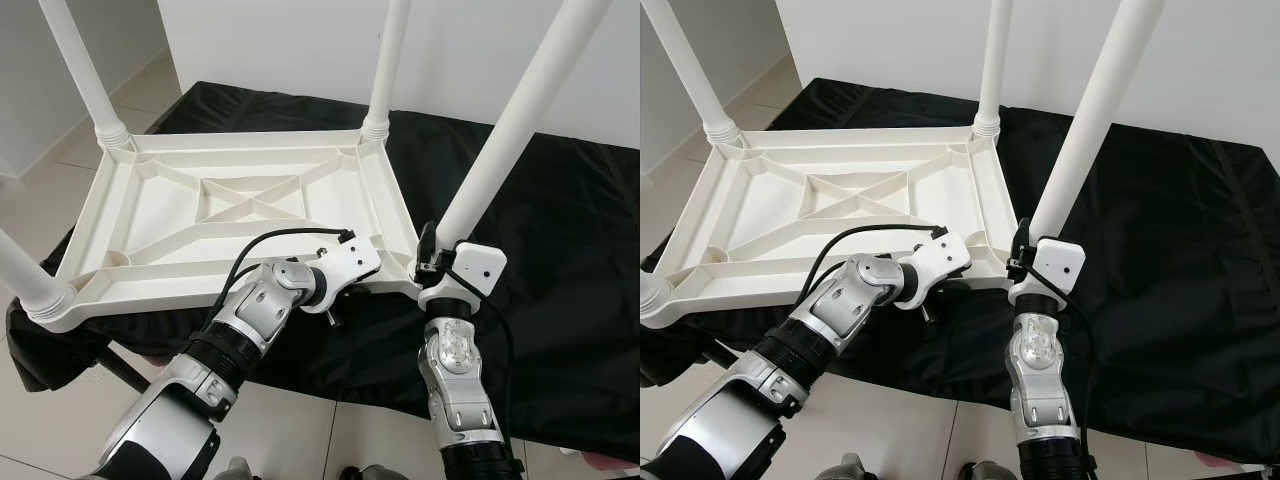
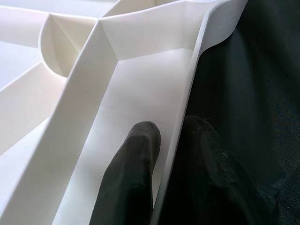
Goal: Building children table
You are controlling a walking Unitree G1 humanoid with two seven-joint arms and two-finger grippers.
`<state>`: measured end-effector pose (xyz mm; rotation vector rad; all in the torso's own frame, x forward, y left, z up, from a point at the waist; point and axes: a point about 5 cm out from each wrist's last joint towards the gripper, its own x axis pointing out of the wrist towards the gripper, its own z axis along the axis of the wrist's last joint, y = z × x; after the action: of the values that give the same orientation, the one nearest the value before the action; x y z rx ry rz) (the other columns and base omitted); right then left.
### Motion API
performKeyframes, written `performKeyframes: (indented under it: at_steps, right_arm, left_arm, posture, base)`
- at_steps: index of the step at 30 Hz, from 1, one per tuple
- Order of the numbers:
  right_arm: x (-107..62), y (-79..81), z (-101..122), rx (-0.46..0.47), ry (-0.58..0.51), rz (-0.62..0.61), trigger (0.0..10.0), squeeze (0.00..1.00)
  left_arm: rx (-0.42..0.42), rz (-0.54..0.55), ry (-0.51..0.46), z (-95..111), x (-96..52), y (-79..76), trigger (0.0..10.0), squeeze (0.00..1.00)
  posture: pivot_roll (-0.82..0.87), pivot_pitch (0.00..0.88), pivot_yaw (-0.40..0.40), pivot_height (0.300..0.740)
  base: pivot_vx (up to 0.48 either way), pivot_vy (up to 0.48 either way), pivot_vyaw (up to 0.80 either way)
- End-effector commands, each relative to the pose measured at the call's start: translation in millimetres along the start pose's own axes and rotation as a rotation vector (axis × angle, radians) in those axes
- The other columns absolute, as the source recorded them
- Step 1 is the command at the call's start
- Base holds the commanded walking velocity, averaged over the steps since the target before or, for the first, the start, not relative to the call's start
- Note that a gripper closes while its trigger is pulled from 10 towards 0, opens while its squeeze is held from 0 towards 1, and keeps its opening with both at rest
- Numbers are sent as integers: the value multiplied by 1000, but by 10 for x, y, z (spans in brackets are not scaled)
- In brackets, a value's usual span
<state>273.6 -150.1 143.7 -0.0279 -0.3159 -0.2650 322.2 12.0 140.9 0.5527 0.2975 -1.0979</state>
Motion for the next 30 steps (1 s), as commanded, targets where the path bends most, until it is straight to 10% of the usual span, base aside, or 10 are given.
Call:
performKeyframes:
  at_steps: [1,20,21,29,30]
  right_arm:
    - [-133,-264,-297,-95,145,-77,10000,0]
    - [-117,-261,-268,-78,123,-78,10000,0]
    - [-112,-251,-263,-71,122,-67,10000,267]
    - [-106,-239,-249,-68,115,-51,10000,549]
    - [-102,-233,-250,-59,116,-38,10000,918]
  left_arm:
    - [68,25,-54,190,-83,98,10000,0]
    - [66,23,-52,183,-87,102,10000,0]
    - [67,24,-53,185,-86,104,10000,0]
    - [66,26,-54,190,-82,105,10000,0]
    - [66,26,-54,191,-83,105,10000,0]
  posture:
    - [-85,27,14,740]
    - [-84,32,16,740]
    - [-83,31,14,740]
    - [-83,31,11,740]
    - [-83,31,11,740]
  base:
    - [0,0,0]
    - [0,0,0]
    - [0,0,0]
    - [0,0,0]
    - [0,0,0]
